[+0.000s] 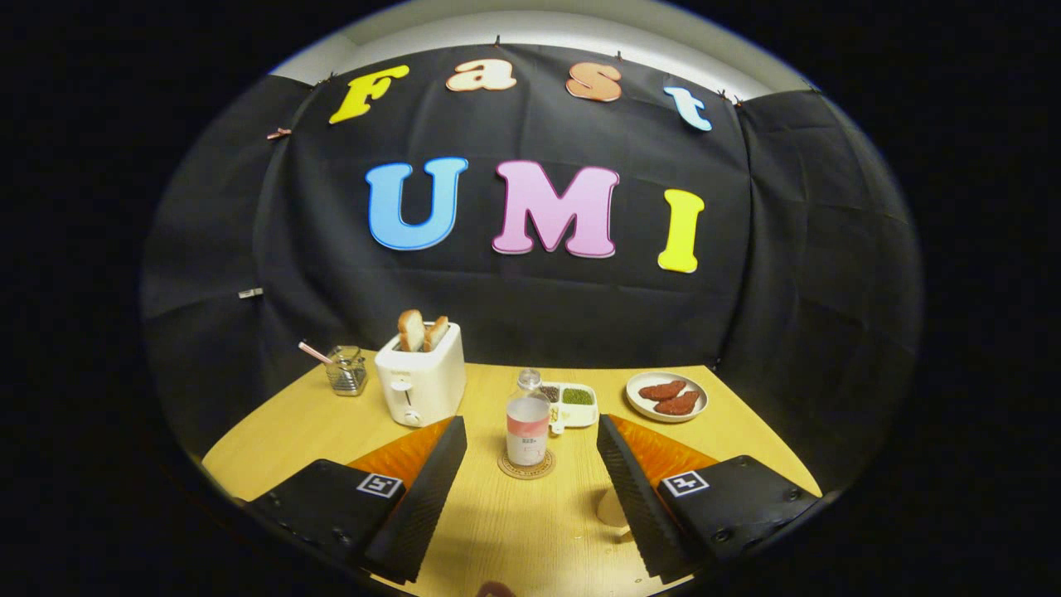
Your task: Take the bottle from table, then pour the juice into the cup, finally place the bottle on the coaster
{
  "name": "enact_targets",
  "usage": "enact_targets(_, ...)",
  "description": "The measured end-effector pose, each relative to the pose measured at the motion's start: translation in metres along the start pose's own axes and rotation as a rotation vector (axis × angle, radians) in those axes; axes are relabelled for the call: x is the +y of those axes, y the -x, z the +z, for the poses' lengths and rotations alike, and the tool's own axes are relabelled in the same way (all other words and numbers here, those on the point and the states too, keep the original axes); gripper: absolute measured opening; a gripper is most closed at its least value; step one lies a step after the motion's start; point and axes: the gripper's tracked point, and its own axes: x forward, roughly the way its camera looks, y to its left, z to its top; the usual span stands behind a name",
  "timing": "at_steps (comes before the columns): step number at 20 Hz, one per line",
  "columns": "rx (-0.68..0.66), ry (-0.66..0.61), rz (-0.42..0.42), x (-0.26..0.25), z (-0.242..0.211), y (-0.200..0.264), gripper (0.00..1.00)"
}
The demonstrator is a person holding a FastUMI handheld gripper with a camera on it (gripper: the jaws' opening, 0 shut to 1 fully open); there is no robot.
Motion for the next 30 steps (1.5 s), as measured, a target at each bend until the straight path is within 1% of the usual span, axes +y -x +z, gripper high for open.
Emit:
enact_targets(3, -0.020, 0.022, 0.047, 0.019, 0.022, 0.039, 0.97)
enact_targets(6, -0.001, 0.035, 0.084, 0.035, 0.020, 0.078, 0.97)
enact_targets(9, 0.002, 0.027, 0.076, 0.041, 0.014, 0.115, 0.97)
enact_targets(12, 0.002, 0.066, 0.037, 0.042, 0.004, 0.142, 0.97)
enact_targets(15, 0.013, 0.065, 0.014, 0.049, -0.003, 0.149, 0.97)
enact_targets(16, 0.017, 0.061, 0.021, 0.055, -0.007, 0.152, 0.97)
enact_targets(20, -0.009, 0.119, -0.011, 0.063, 0.001, 0.165, 0.97)
enact_targets(22, -0.011, 0.107, -0.014, 0.069, 0.000, 0.165, 0.97)
enact_targets(25, -0.001, 0.066, 0.016, 0.085, -0.004, 0.163, 0.97)
enact_targets(28, 0.001, 0.071, 0.008, 0.081, -0.004, 0.161, 0.97)
enact_targets(30, 0.004, 0.052, 0.005, 0.078, -0.006, 0.158, 0.97)
